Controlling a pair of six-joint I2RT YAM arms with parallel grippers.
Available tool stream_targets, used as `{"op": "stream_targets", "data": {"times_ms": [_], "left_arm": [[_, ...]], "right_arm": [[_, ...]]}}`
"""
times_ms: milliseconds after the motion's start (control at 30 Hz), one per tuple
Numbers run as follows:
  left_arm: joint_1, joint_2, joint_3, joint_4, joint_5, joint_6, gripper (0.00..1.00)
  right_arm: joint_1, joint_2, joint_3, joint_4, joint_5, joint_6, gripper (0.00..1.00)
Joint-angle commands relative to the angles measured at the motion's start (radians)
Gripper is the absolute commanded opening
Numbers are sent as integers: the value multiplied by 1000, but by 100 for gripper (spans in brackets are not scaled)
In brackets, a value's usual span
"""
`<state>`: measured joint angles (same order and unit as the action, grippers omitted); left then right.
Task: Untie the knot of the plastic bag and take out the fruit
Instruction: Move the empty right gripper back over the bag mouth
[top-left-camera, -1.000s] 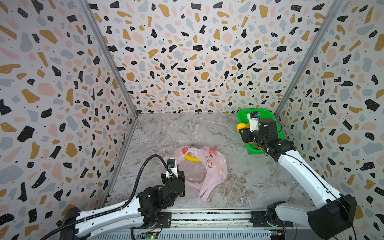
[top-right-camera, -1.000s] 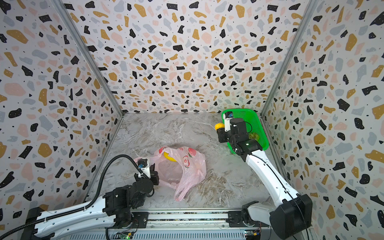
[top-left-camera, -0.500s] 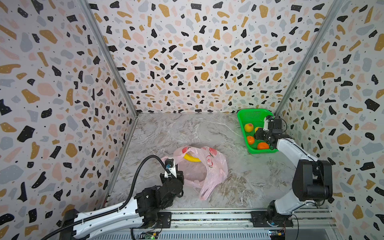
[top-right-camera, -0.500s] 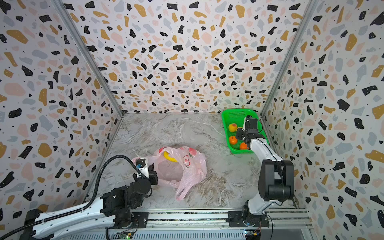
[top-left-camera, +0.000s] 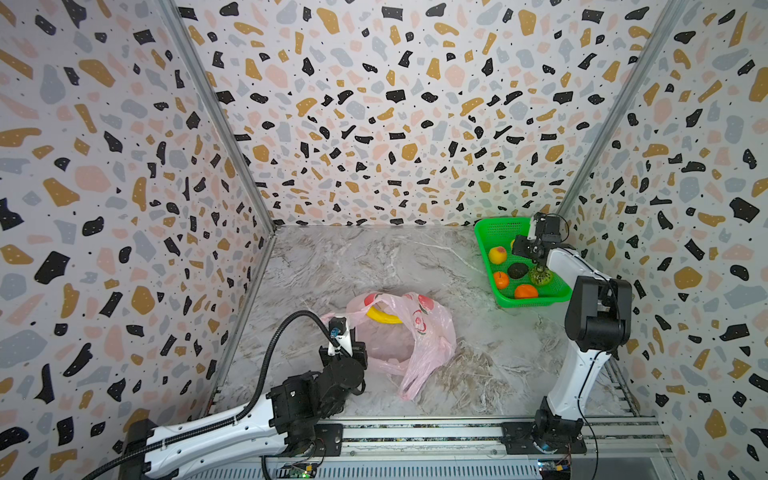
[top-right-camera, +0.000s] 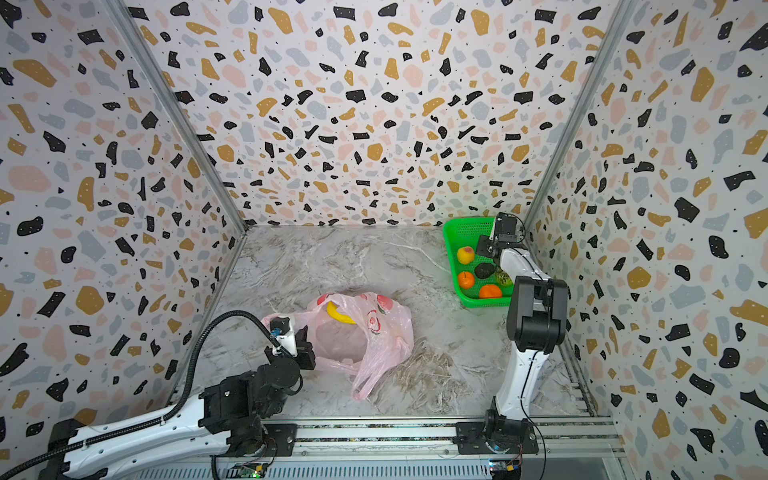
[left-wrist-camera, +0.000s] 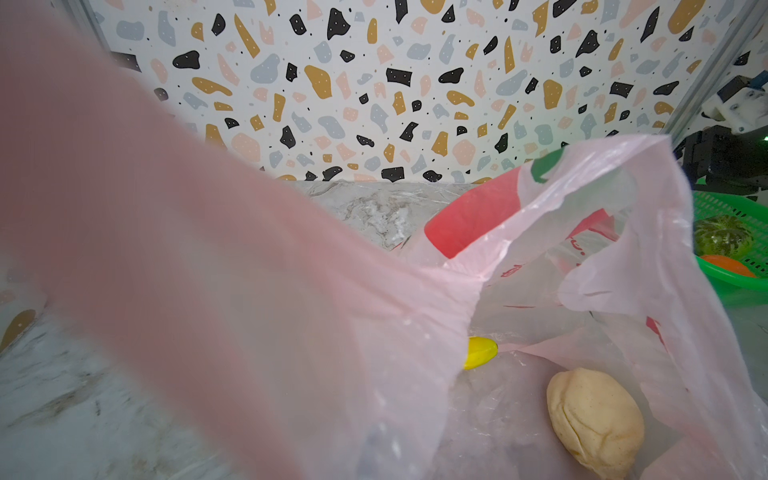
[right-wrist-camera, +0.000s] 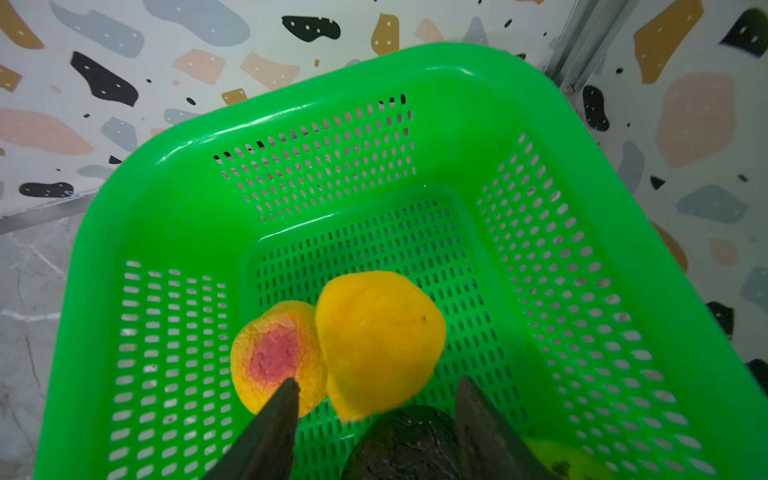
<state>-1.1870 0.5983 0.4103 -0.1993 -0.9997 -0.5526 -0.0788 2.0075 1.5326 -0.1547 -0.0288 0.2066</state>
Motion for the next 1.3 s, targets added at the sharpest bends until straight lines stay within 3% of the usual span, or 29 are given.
{"op": "stream_targets", "data": {"times_ms": [0,367,667,867,1000,1267], "left_arm": [[-5,-10,5,23,-11,13,0],[-5,-14,1,14,-7,6,0],[-5,-13,0,17,-12,14,0],[-5,-9,4,34,-8,32,0],[-5,-21,5,41,-5,49,0],[-5,-44,14,110,30,123,0]], "right_arm": [[1,-17,34,-50,20,-7,69],[6,-146,-50,-58,-54,-1,72],[128,-437,-254,-144,-217,-22,73],[351,-727,-417,-227,-308,-20,79],[557,-849,-487,-246,-368,60,79],[977,-855,-430,-199,-293,221,79]]}}
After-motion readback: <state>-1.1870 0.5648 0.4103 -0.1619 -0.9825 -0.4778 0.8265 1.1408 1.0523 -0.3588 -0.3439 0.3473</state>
